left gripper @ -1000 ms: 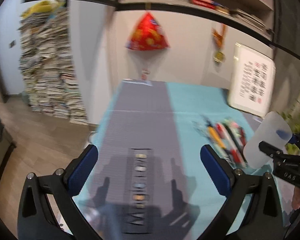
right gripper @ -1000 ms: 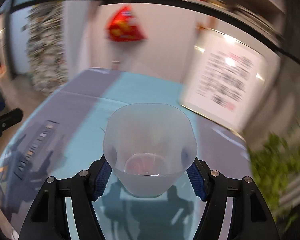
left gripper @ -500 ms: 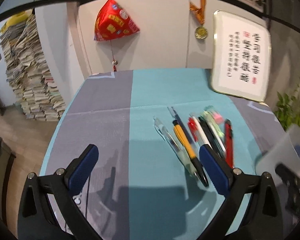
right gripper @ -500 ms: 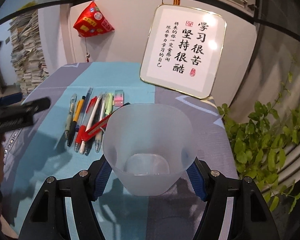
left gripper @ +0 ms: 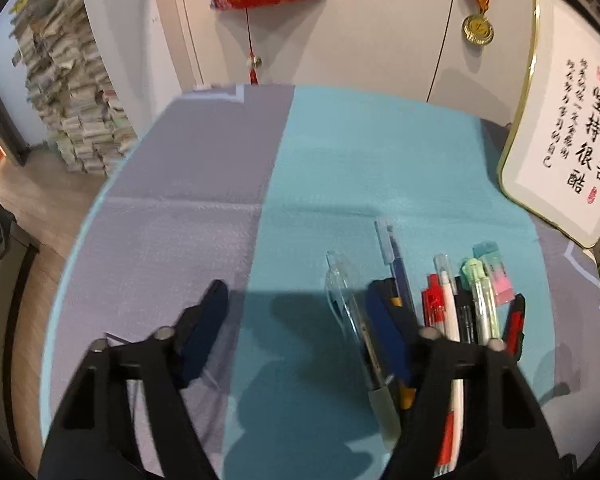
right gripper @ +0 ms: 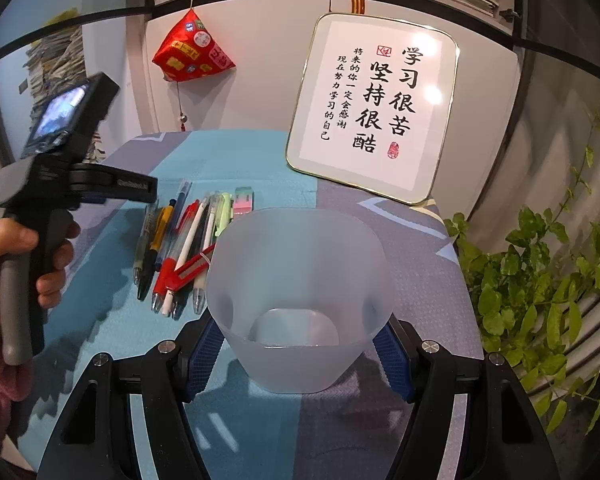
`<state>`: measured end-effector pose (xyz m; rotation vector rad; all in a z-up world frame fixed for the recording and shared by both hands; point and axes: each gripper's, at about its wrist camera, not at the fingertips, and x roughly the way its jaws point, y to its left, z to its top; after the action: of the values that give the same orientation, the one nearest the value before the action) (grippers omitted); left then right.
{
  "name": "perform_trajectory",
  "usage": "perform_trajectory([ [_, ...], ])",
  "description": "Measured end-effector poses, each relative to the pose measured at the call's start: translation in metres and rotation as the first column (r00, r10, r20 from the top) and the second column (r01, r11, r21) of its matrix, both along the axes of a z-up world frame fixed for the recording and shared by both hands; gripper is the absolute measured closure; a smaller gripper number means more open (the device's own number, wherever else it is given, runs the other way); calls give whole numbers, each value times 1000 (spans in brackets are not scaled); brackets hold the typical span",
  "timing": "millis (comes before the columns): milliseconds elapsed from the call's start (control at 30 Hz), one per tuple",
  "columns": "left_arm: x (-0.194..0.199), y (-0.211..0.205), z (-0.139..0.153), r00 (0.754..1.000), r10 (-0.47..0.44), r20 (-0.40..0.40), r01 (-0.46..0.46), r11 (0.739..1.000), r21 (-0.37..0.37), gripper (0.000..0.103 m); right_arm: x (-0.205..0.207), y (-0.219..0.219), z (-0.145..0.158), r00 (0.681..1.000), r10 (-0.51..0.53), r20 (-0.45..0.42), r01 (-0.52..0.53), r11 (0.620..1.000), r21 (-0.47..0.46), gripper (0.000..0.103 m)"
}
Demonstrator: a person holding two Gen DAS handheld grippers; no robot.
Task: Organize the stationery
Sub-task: 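Grasp a clear pen with the left gripper while the right gripper holds the cup, then lift the clear pen with the left gripper and drop it into the held cup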
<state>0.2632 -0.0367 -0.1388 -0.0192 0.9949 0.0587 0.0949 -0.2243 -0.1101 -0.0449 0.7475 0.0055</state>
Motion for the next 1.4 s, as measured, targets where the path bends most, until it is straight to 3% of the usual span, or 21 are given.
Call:
perform_trajectory([
  [67, 4, 3, -9, 998, -9, -54, 7, 999, -54, 65, 1, -1, 1, 1000, -3, -2, 3, 1000, 8, 32],
  [133, 1, 2, -7, 1000, -12, -22, 11, 1000, -13, 84, 1, -2, 1, 1000, -4, -3, 4, 1000, 16, 32],
  [300, -6, 8, 1, 998, -48, -26, 45, 993, -110, 87, 1, -5, 1, 1000, 1, 4, -2, 999, 37, 32],
  [567, -56, 8, 56, 984, -132, 120, 147, 981, -127, 88, 1, -12, -1, 998, 51, 41, -54, 995, 87, 32],
  [867, -100, -4, 106, 939, -222, 261, 254, 962, -97, 90, 8, -18, -6, 993, 85, 85, -94, 989, 111, 32],
  [1000, -114, -10, 125, 916, -253, 311, 295, 951, -96, 90, 6, -4, -22, 989, 120, 83, -122, 992, 18, 33],
  [1200, -125, -20, 145, 889, -288, 356, 343, 934, -101, 91, 8, -7, -21, 986, 143, 87, -148, 988, 54, 33],
  [1400, -138, -38, 166, 843, -347, 410, 415, 906, -88, 91, 6, -8, -22, 986, 141, 90, -146, 987, 60, 33],
])
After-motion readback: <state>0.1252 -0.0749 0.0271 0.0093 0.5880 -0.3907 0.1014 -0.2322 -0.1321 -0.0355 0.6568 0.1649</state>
